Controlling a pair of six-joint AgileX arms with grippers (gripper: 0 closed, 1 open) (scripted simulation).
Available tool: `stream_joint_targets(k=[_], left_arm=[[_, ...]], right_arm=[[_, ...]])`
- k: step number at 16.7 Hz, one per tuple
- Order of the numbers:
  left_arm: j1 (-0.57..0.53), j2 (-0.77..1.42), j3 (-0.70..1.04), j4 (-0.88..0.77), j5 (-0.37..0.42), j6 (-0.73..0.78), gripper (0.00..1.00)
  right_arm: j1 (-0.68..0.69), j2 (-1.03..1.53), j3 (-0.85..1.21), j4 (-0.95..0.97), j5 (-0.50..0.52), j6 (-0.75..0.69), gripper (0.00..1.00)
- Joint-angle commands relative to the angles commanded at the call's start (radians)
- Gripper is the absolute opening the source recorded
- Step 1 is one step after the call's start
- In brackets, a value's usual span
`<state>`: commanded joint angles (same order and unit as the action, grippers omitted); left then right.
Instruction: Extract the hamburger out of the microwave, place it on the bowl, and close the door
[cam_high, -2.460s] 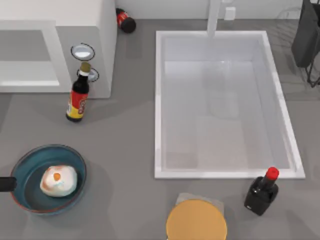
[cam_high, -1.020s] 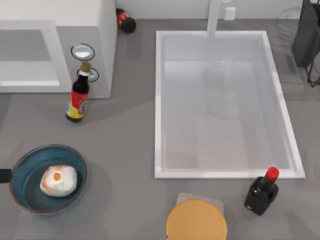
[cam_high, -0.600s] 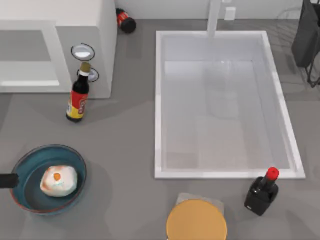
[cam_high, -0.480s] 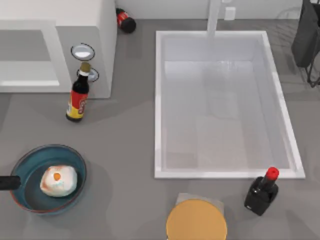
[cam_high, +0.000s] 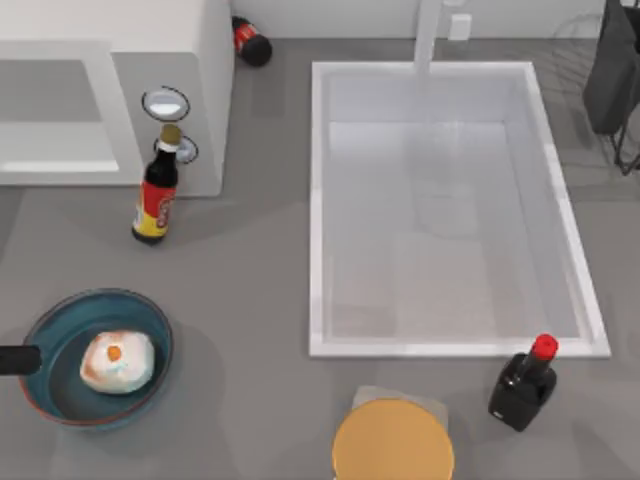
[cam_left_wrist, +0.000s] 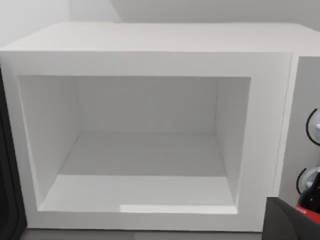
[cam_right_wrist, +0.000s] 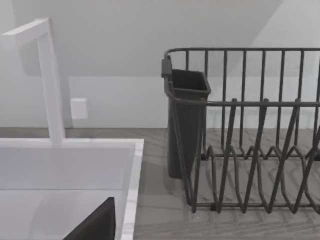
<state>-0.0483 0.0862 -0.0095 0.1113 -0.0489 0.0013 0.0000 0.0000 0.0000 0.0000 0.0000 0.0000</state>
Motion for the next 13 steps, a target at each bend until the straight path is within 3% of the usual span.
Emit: stream_joint_targets(k=[6, 13], left_arm=[[-0.027, 0.221, 0.067, 0.127, -0.027, 0.003, 0.00], [-0.016, 0.255, 0.090, 0.137, -0.022, 0.016, 0.00]], right_arm=[[0.000, 0.000, 0.000, 0.000, 0.000, 0.000, 1.00], [0.000, 0.000, 0.000, 0.000, 0.000, 0.000, 1.00]])
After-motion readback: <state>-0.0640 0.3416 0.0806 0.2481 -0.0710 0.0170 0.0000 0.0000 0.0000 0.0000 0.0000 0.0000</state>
